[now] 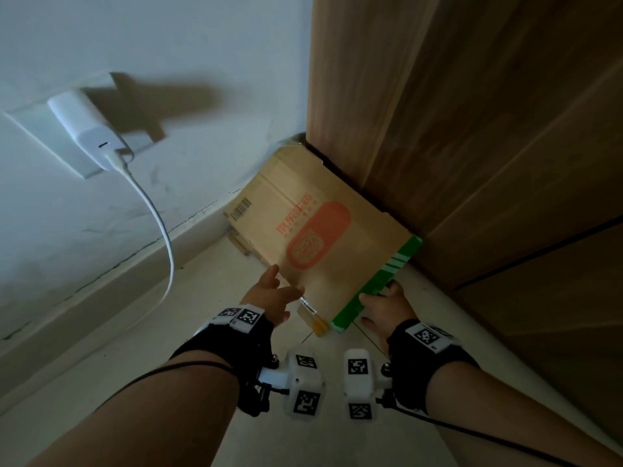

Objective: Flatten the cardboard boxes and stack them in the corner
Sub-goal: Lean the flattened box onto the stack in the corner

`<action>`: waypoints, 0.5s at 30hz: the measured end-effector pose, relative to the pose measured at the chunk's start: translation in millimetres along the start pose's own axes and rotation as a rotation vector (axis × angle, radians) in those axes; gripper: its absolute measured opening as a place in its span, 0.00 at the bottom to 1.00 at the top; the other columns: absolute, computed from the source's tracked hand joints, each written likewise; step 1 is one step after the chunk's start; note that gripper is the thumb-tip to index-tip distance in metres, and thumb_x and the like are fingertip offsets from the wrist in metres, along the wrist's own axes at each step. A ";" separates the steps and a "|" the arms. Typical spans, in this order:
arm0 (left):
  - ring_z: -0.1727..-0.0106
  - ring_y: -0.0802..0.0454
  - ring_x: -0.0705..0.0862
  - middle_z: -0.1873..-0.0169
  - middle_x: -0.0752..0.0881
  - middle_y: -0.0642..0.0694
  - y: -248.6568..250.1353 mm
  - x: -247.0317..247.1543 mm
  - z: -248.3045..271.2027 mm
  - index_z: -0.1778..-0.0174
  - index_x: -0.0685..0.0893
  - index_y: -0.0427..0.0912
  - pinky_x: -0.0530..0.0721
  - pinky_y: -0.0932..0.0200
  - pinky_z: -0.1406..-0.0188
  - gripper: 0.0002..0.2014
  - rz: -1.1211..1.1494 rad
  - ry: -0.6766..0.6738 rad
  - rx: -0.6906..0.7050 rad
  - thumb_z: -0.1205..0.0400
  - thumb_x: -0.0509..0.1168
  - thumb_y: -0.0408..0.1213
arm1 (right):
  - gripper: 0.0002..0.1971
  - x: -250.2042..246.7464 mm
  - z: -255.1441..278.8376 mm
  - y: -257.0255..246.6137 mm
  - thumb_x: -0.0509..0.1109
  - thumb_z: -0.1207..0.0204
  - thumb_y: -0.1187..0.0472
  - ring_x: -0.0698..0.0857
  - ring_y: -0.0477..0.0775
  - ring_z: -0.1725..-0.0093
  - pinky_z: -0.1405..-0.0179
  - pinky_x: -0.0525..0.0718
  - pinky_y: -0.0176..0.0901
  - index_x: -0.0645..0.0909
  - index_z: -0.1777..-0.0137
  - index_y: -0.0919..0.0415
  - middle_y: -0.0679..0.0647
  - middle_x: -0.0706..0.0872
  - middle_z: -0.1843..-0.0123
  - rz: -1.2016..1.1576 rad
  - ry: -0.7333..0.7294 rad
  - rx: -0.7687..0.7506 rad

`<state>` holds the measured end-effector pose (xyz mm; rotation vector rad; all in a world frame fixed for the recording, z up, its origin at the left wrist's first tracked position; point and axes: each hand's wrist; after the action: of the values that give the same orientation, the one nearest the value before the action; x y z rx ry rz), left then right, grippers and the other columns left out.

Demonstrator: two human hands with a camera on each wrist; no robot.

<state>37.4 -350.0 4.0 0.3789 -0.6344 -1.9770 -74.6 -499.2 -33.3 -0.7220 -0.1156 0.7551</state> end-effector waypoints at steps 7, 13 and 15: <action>0.22 0.43 0.68 0.20 0.65 0.43 -1.6 -1.1 2.6 0.18 0.58 0.50 0.75 0.45 0.27 0.39 -0.017 -0.003 0.027 0.23 0.68 0.29 | 0.45 -3.4 -4.1 3.0 0.73 0.27 0.62 0.75 0.60 0.40 0.30 0.76 0.63 0.49 0.16 0.52 0.64 0.73 0.26 -0.003 0.038 0.028; 0.23 0.42 0.71 0.21 0.68 0.42 4.6 -2.2 9.3 0.19 0.60 0.49 0.76 0.46 0.30 0.37 -0.033 -0.005 0.084 0.22 0.68 0.30 | 0.46 -14.0 3.8 -1.9 0.75 0.30 0.57 0.73 0.67 0.27 0.30 0.75 0.65 0.51 0.17 0.50 0.61 0.65 0.19 0.040 0.112 0.035; 0.25 0.39 0.73 0.22 0.70 0.39 7.7 -3.0 14.8 0.19 0.61 0.48 0.78 0.47 0.35 0.35 -0.076 0.002 0.129 0.22 0.67 0.31 | 0.45 -20.3 10.8 -7.9 0.75 0.29 0.56 0.74 0.66 0.29 0.30 0.76 0.64 0.52 0.17 0.50 0.61 0.66 0.20 0.052 0.130 0.020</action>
<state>36.8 -346.2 20.6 0.4904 -0.7582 -2.0125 -88.6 -510.6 -17.0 -0.7546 0.0283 0.7555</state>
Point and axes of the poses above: each hand's wrist, its own z-axis away from the middle knuckle, its own x-axis out of the palm, y = z × x
